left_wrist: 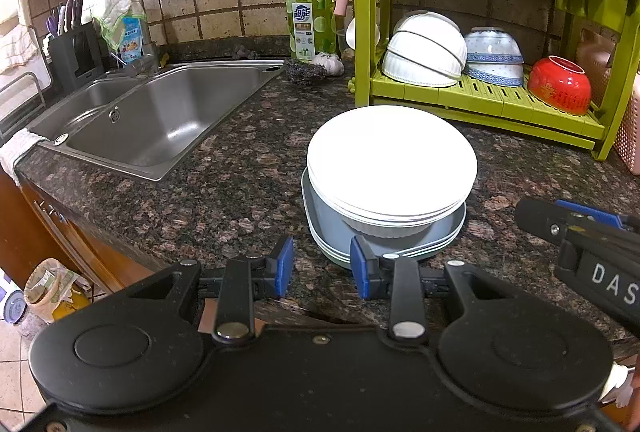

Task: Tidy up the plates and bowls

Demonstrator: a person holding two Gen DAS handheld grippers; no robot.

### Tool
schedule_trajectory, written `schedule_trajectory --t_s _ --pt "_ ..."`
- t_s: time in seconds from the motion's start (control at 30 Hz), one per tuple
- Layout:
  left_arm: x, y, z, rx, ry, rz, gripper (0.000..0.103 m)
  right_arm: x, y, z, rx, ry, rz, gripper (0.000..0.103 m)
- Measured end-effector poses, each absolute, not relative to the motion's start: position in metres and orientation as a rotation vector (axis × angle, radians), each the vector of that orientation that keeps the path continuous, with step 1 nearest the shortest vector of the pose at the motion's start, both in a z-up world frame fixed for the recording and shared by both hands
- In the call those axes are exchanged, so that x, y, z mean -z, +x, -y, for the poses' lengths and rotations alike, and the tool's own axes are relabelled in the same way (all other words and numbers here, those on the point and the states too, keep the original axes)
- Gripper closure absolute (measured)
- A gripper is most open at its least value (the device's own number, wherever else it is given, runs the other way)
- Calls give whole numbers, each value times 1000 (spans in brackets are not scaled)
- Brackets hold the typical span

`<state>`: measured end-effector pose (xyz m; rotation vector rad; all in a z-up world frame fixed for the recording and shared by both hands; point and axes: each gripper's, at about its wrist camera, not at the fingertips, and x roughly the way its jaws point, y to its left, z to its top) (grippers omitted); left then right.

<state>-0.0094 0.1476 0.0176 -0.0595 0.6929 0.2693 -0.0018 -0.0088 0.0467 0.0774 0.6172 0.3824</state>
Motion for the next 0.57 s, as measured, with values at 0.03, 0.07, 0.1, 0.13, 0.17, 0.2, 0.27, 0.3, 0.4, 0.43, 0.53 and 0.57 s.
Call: schedule_trajectory --t_s 0.03,0.07,0.1,0.13,0.17,0.2,0.27,0.3,0.4,0.43,0.53,0.57 --pt "-18 -10 -148 -269 -60 -693 60 -47 -2 9 -383 79 -618 74" --pt "-17 -10 -147 -269 -60 -693 60 -46 -1 9 -382 79 -618 74" --pt "-17 -10 -147 -269 -59 -693 60 -46 -1 9 -382 79 -619 74" --pt "-17 -10 -147 -270 -59 -693 60 -46 -1 9 -382 79 -619 74" --pt "-17 -10 -148 -268 -59 -693 60 -46 -1 9 -382 79 -620 74" --pt "-17 -10 -147 -267 -59 -693 60 -46 -1 9 -381 80 -621 74" --pt "-17 -10 -147 -265 -57 -691 60 -45 -1 9 -383 81 -624 74" --pt "-17 -10 -146 -265 -56 -689 60 -45 0 9 -384 81 -625 74" --pt "-17 -10 -146 -261 -54 -688 60 -45 0 8 -384 81 -628 74" --pt "-17 -10 -146 -260 -53 -687 60 -44 0 8 -384 81 -629 74" --pt "-17 -10 -145 -265 -50 -687 60 -44 1 9 -384 81 -631 74" --pt "-17 -10 -145 -266 -48 -687 60 -44 1 8 -383 81 -631 74"
